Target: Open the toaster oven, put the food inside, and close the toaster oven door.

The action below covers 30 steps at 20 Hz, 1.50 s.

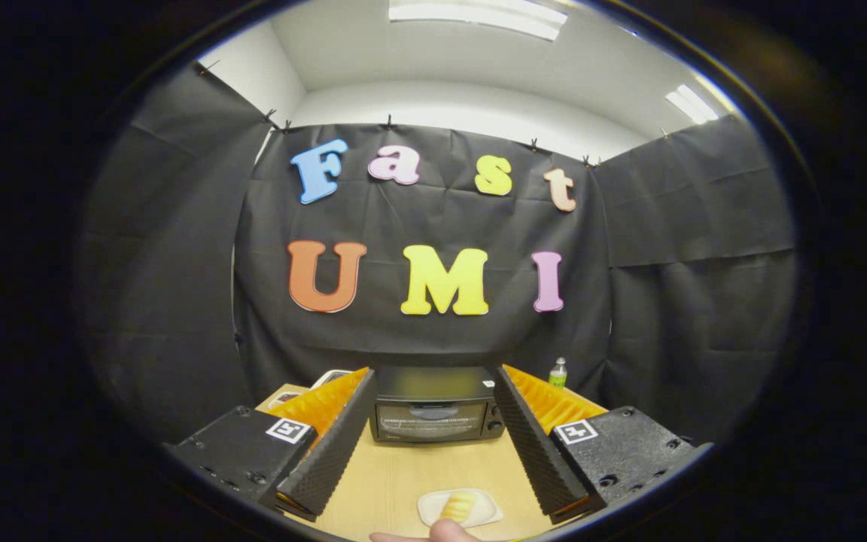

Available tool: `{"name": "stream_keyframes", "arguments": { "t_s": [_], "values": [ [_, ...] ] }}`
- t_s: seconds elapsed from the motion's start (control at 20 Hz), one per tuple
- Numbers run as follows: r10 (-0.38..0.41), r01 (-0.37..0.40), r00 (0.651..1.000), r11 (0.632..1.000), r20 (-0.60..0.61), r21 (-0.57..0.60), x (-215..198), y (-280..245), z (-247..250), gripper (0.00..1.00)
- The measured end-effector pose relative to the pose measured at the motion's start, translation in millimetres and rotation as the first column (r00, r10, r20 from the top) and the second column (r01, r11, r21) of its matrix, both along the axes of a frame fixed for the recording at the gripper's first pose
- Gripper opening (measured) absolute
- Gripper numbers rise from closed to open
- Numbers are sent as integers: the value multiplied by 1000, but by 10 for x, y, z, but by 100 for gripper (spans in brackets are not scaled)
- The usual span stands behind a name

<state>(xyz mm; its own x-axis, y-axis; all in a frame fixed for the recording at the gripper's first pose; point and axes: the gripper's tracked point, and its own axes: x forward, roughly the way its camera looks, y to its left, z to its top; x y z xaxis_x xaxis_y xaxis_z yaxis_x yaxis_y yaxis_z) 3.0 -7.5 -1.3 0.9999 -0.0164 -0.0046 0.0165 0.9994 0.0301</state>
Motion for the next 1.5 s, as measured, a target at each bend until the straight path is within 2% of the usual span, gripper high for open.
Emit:
{"name": "stream_keyframes", "arguments": {
  "t_s": [0.6, 0.9, 1.15, 1.5],
  "values": [
    [0, 0, 1000, 1000, 12, 19, 178, -164, -122, 100],
    [56, -53, 997, 997, -57, 56, 404, -385, -352, 100],
    [123, -117, 982, 992, -141, 49, 777, -513, -683, 100],
    [192, -188, 979, 981, -71, 52, 1585, -423, -606, 100]
  ]
}}
